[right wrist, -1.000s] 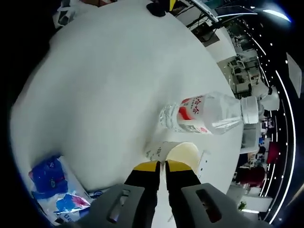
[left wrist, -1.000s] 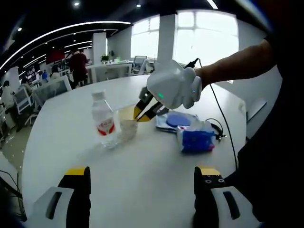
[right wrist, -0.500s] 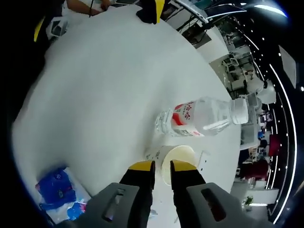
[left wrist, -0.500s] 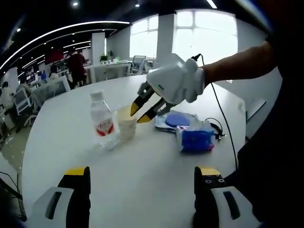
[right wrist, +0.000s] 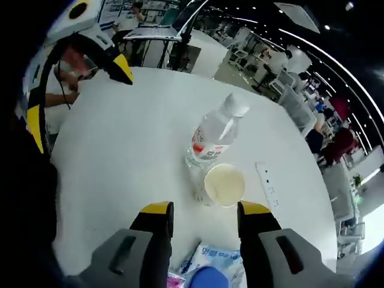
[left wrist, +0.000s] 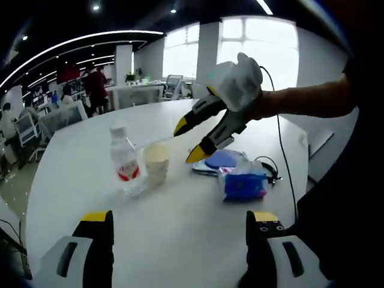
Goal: Arrange the tabletop items into an orderly group along one side of the table until the central work area is clear of visible clutter.
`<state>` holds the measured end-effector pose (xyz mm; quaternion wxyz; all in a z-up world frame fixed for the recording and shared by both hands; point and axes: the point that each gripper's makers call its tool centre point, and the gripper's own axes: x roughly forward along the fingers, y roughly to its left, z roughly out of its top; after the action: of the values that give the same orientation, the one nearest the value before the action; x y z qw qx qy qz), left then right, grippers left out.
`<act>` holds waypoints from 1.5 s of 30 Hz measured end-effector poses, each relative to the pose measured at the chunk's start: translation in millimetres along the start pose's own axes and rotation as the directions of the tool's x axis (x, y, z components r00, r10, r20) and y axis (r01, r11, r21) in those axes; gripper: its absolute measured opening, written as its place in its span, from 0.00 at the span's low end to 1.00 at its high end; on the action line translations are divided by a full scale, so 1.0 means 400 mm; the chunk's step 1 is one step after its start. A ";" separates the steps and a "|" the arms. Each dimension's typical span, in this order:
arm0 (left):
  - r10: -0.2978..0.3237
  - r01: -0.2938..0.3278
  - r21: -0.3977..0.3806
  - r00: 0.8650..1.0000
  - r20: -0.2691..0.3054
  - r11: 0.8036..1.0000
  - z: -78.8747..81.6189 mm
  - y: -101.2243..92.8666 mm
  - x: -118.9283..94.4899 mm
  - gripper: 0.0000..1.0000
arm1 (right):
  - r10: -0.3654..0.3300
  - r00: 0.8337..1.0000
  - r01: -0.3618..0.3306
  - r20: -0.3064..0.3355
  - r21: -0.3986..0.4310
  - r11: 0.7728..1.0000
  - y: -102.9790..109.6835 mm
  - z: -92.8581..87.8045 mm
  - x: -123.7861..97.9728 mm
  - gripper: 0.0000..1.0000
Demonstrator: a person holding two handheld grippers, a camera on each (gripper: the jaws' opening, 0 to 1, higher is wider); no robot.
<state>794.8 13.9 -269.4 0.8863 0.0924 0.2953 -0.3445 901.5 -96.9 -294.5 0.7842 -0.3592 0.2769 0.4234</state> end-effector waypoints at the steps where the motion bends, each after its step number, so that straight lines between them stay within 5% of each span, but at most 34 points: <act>1: -0.002 0.002 -0.003 1.000 0.005 1.000 0.003 -0.002 0.000 0.90 | -0.007 1.000 0.006 0.013 0.042 0.999 0.000 -0.006 -0.009 0.44; 9: -0.004 0.004 -0.028 1.000 0.027 1.000 0.015 -0.021 -0.004 0.92 | -0.079 0.994 0.054 0.073 0.295 0.954 -0.010 -0.058 -0.085 0.63; 19: -0.005 0.009 -0.043 0.997 0.075 0.999 0.055 -0.037 0.001 0.94 | -0.194 0.971 0.108 0.139 0.469 0.877 -0.028 -0.118 -0.218 0.79; 45: -0.027 0.030 -0.035 0.996 0.086 0.999 0.085 -0.059 0.005 0.98 | -0.364 0.928 0.206 0.084 0.697 0.687 0.028 -0.396 -0.467 0.99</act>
<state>795.8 -17.1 -242.2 0.8947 0.0571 0.2646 -0.3554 780.2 -305.8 -253.3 0.9420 -0.0398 0.2653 0.2017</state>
